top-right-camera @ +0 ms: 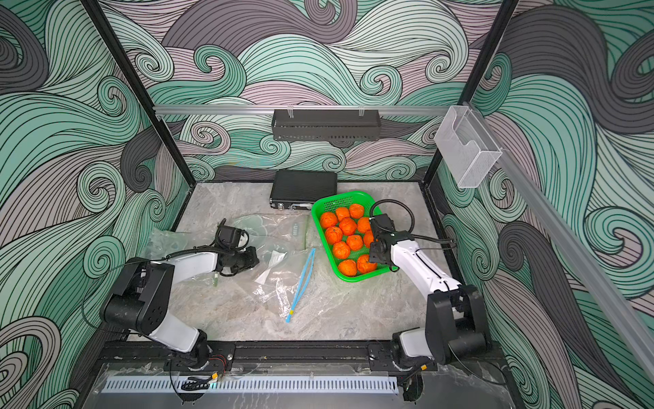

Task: Open the zip-top bag and take out the orange
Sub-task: Place the orange in the basket.

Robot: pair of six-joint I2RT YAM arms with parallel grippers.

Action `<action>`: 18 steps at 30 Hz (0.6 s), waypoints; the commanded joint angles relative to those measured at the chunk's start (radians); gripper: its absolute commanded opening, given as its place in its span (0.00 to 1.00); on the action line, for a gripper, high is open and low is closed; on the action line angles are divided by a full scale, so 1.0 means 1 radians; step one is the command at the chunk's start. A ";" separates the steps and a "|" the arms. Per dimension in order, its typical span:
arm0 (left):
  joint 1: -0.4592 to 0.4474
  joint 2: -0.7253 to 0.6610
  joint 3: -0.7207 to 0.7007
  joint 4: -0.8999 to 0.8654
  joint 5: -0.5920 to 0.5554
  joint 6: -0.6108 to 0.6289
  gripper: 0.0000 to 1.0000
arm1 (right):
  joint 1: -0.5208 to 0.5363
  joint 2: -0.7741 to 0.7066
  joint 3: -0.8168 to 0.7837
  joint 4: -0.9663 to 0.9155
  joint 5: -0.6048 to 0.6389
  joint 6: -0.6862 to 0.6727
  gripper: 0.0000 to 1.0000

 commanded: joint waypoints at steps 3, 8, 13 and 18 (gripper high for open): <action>-0.004 0.023 -0.018 -0.068 -0.021 0.002 0.00 | -0.011 0.024 0.001 -0.024 -0.028 0.024 0.74; -0.005 0.017 -0.018 -0.069 -0.024 0.002 0.00 | -0.016 0.015 0.003 -0.025 -0.041 0.025 0.77; -0.006 0.017 -0.018 -0.069 -0.024 0.002 0.00 | -0.017 -0.002 0.001 -0.022 -0.050 0.027 0.78; -0.006 0.017 -0.017 -0.071 -0.026 0.002 0.00 | -0.017 -0.048 0.001 -0.022 -0.066 0.019 0.75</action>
